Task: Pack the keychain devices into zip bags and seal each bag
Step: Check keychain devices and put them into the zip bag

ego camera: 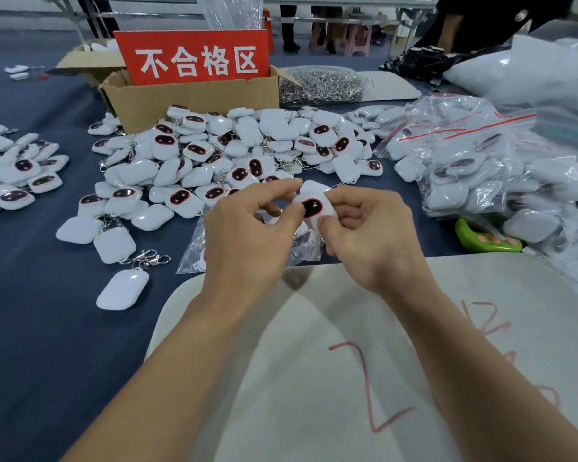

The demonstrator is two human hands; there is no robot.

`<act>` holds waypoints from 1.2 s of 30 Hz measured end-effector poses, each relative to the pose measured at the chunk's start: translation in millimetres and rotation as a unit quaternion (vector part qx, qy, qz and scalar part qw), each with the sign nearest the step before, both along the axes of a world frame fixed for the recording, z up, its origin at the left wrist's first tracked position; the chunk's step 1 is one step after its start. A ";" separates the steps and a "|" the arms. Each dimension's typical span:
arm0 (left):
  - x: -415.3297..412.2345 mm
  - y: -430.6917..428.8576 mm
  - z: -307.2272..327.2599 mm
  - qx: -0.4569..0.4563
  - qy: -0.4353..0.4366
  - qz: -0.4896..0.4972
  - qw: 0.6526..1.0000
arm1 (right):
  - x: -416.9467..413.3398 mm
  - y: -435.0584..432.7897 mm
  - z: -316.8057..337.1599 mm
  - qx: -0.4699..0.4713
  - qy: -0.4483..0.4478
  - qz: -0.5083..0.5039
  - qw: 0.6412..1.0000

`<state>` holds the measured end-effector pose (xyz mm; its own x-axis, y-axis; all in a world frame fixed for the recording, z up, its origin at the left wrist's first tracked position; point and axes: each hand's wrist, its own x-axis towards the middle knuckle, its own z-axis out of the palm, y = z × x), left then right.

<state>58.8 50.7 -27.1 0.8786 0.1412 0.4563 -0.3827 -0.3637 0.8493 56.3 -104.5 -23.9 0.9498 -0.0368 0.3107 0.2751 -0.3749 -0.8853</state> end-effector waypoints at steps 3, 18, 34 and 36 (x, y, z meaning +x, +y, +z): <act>-3.9 0.3 -0.9 0.045 -0.021 -0.006 0.999 | -2.6 -1.4 -3.2 -0.045 -0.060 -0.034 0.997; 1.6 0.1 -0.2 -0.021 0.039 -0.044 0.998 | 0.2 -2.2 3.9 0.129 -0.042 -0.025 0.990; -5.5 2.8 8.2 -0.098 0.010 -0.086 0.991 | -3.5 -6.5 14.3 0.197 0.100 0.054 0.974; -6.4 2.2 7.6 -0.115 0.018 -0.092 0.989 | -4.3 -5.9 14.6 0.189 0.112 0.042 0.975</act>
